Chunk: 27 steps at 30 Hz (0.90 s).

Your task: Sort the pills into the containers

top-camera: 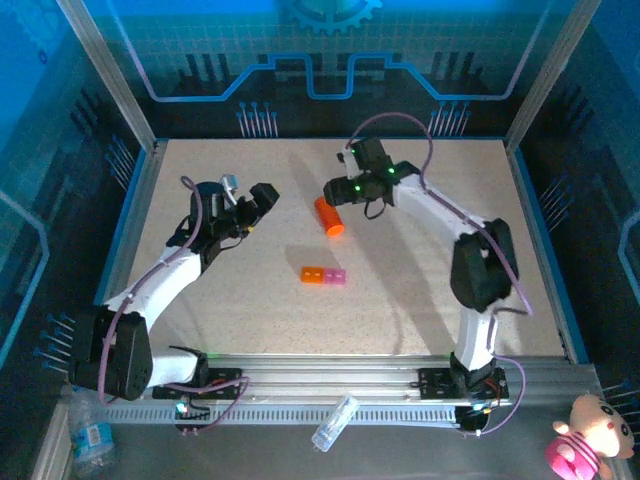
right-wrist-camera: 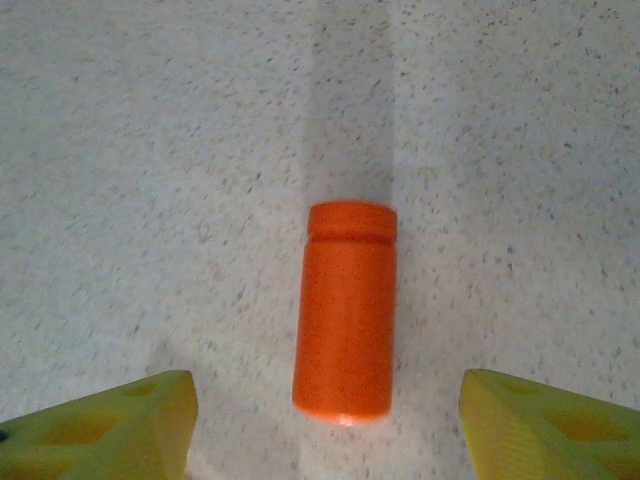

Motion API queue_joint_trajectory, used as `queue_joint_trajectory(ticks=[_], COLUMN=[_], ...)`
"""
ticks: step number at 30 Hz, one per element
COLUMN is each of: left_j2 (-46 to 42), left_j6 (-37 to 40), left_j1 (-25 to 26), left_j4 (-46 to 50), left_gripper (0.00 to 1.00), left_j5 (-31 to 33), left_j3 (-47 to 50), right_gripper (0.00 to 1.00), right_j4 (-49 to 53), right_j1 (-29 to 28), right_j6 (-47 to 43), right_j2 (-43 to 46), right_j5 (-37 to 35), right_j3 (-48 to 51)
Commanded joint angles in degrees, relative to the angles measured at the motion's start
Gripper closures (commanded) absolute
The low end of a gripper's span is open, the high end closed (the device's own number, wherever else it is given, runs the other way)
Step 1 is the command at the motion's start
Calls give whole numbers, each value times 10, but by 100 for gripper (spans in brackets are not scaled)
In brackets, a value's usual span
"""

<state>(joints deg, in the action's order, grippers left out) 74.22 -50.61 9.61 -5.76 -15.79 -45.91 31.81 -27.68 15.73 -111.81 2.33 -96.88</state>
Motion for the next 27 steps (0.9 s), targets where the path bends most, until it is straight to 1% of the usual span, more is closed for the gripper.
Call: queue_joint_trajectory(ticks=[1,7,10,14,18,27], left_j2=[-1,-2,1,7,8,11], left_j6=[21,24,24,16,10,9], left_j1=[1,-2,-2,-1,-1,-1], left_j4=[25,33,30,24,14,10], left_gripper=[1,1,1,1,1,1], left_j5=[25,51,53,49,45,39], left_j3=[0,21,28,35,41,39], right_gripper=[27,26,26,26,26,26], right_j4=[127,214,246,282,290,291], right_j1=[0,-3,-5,-11,-17,-24], right_j6=[-38,-33,-28,-28,-30,-33], right_j2=[-83,-210,-266,-322,-347,-365], right_j5=[-20,-18,-18,-14,-15,-15], right_j3=[-116,-291,-359,-426,-441,-442])
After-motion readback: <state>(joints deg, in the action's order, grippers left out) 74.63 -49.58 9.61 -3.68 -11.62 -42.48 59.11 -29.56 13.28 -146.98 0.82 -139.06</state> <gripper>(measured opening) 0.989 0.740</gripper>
